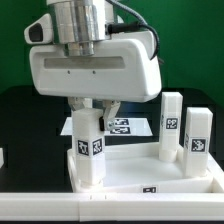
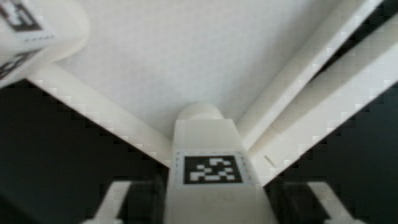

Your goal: Assemble desk

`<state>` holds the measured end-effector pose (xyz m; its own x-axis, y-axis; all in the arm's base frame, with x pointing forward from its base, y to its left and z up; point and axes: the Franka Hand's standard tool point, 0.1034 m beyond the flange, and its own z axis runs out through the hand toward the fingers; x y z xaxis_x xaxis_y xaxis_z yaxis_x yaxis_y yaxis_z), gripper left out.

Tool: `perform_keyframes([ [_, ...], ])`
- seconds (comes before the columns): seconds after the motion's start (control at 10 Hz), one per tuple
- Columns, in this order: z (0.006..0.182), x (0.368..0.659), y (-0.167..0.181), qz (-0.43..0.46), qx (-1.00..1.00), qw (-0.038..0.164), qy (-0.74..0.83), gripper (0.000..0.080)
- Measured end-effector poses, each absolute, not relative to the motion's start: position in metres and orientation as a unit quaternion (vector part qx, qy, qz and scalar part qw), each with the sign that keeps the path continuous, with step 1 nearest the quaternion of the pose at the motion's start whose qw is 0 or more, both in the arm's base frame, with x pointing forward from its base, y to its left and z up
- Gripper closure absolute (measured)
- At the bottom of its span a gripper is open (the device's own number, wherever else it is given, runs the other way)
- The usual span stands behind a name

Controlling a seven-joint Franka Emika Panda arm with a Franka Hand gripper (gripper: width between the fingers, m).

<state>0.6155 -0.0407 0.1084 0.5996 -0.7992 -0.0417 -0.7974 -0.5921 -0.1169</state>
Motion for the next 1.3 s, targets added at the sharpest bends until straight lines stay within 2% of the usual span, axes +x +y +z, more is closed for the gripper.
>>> perform_keyframes([
  [0.2, 0.1099, 0.619, -0.0353, 0.017, -0.783, 0.069, 0.618, 0.0511],
  [0.3, 0.1102, 0.6235, -0.0357, 0.027, -0.724, 0.085, 0.684, 0.0511],
  [0.4, 0.11, 0.6235, -0.0361, 0.028, -0.715, 0.087, 0.694, 0.0511],
  [0.5, 0.1089, 0.623, -0.0354, 0.028, -0.723, 0.087, 0.685, 0.0511],
  [0.6, 0.1081, 0.6222, -0.035, 0.025, -0.744, 0.084, 0.663, 0.0467],
  [0.7, 0.1052, 0.6189, -0.0314, 0.019, -0.783, 0.073, 0.618, 0.0277],
  [0.8, 0.1059, 0.619, -0.033, 0.011, -0.847, 0.07, 0.527, 0.0189],
  [0.9, 0.1073, 0.6205, -0.0353, 0.004, -0.887, 0.07, 0.457, 0.0189],
  [1.0, 0.1067, 0.6202, -0.0347, 0.004, -0.887, 0.07, 0.456, 0.0158],
  [1.3, 0.1069, 0.6203, -0.0383, -0.007, -0.939, 0.066, 0.337, 0.0151],
])
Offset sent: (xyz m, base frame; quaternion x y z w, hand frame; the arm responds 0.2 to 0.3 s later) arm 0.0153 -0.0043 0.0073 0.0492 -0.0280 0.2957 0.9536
